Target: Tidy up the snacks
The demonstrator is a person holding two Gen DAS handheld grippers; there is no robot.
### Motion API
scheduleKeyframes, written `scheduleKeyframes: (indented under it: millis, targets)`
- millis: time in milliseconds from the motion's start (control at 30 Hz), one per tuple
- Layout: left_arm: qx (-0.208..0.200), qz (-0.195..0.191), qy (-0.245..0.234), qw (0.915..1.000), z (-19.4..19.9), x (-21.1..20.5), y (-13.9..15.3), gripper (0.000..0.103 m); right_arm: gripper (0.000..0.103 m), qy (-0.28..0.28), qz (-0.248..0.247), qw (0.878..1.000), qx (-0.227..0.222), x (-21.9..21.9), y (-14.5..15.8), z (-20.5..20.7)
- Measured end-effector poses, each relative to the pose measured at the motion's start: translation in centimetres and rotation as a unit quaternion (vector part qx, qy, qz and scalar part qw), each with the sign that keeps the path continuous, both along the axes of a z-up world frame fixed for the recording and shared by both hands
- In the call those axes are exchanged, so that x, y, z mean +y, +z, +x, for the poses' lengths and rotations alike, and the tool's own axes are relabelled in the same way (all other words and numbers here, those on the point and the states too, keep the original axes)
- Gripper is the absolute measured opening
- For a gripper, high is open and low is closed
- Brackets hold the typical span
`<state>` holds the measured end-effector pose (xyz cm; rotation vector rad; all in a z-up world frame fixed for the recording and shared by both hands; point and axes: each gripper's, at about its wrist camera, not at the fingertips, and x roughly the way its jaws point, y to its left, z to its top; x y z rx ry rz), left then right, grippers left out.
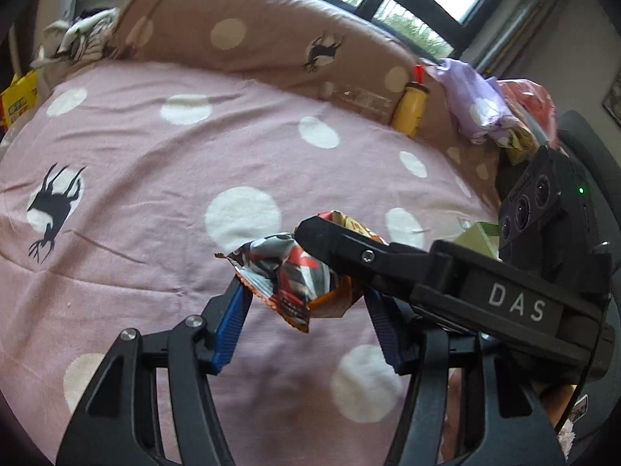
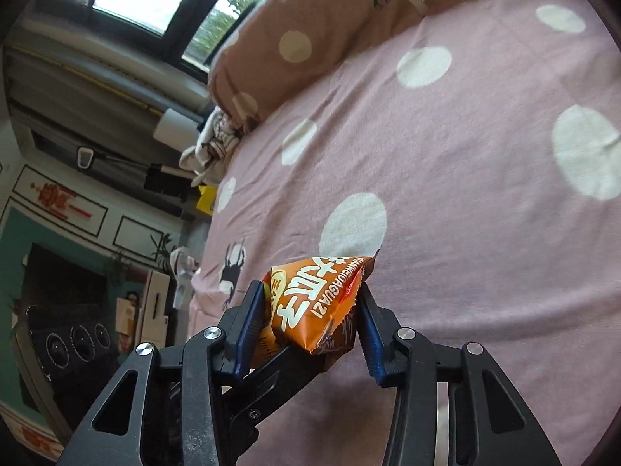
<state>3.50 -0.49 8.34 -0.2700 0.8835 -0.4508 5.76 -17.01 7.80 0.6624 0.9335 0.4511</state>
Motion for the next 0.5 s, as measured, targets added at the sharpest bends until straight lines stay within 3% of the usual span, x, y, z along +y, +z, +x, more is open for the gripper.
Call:
scheduleKeyframes:
  millis: [133, 233, 367, 500]
  targets:
    - [-0.04, -0.015, -0.08, 0.9959, -2.3, -5.3, 2.9, 0.06, 0.048, -0.08, -0.019, 0.996, -0.042, -5.5, 3.9, -4.6]
    - [-0.063, -0.018, -0.15, 0.9865, -3.8, -10.1, 4.8, 0.06, 0.048, -0.152, -0.011, 0.986, -0.066, -10.1, 5.6, -8.2]
    - [-0.081, -0.021, -0.227, 0.9703, -5.5, -16.7, 6.0, 0.06, 0.048, -0.244, -0.001, 0.967, -0.075, -16.0, 6.5, -11.9]
    - [-0.083, -0.011, -0.276, 0.9576, -6.1, -22.3, 5.6, 0.064, 0.049, -0.341, -0.011, 0.938, -0.058, -20.4, 6.3, -14.8]
